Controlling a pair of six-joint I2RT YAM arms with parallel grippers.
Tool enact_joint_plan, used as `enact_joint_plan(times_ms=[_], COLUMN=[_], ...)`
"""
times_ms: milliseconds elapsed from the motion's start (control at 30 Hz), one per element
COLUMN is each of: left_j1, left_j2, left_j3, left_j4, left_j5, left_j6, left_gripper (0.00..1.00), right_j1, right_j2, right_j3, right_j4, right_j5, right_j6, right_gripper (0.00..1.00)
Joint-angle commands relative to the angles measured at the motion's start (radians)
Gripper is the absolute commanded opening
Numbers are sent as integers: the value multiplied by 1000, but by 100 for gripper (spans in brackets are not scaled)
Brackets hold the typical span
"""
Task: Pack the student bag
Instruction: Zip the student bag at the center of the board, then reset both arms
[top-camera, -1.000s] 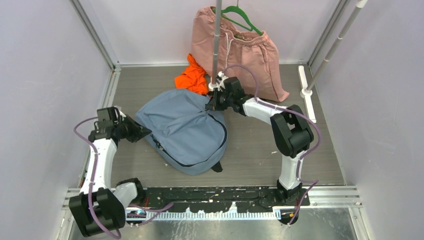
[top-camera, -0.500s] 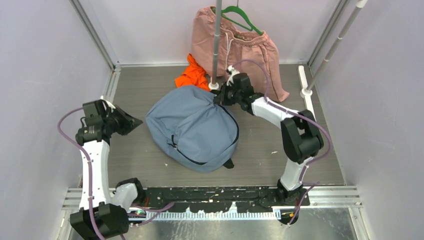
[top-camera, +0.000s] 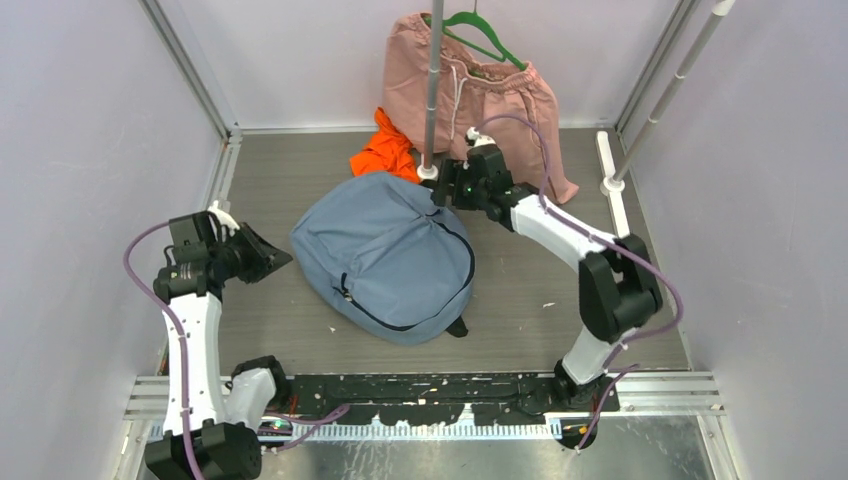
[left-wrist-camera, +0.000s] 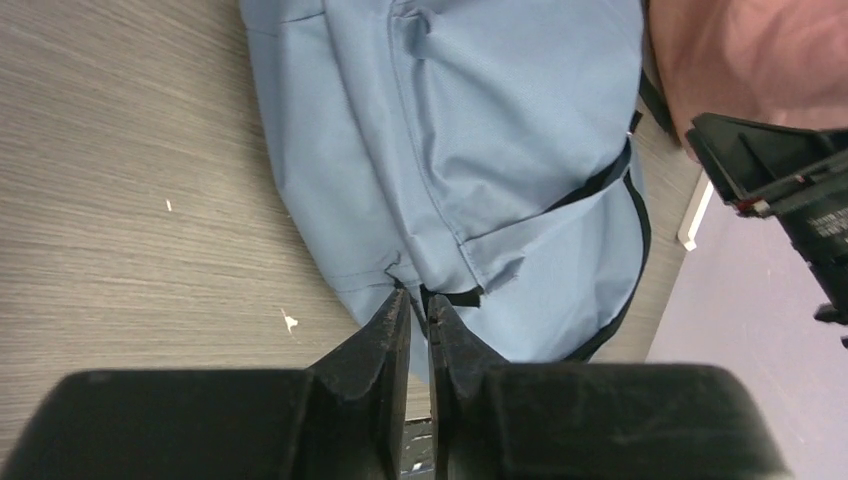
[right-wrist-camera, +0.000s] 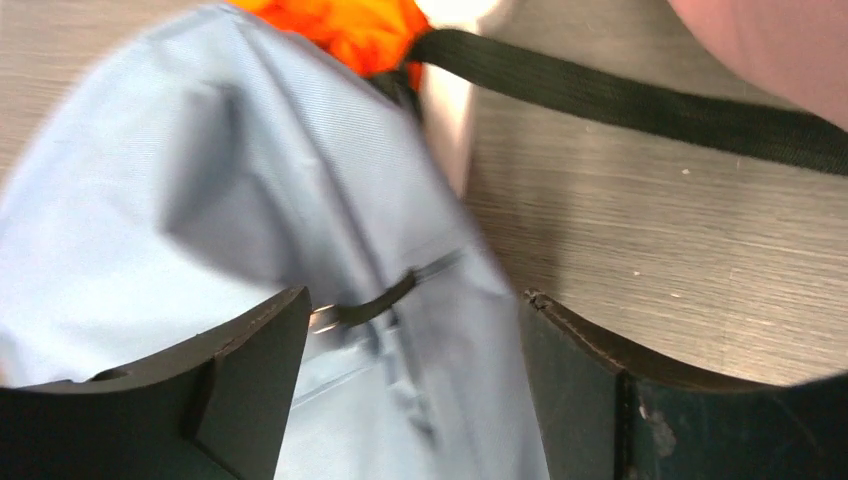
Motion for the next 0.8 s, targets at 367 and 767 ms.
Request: enact_joint_plan(times_ms=[367,767], left_j1=[-125,-157], left_j2=[-103,-75], left_j3=[184,51], left_j4=[-59,-85], left_j5=[-231,-371], left_j6=[134,86], left_gripper=[49,55], right_j1=[274,273], right_j2=[-641,-717], right_j3=[-290,-281], right_j4=[-160,-499], right_j5=[539,1029], right_j6=[30,207], right_gripper=[100,100])
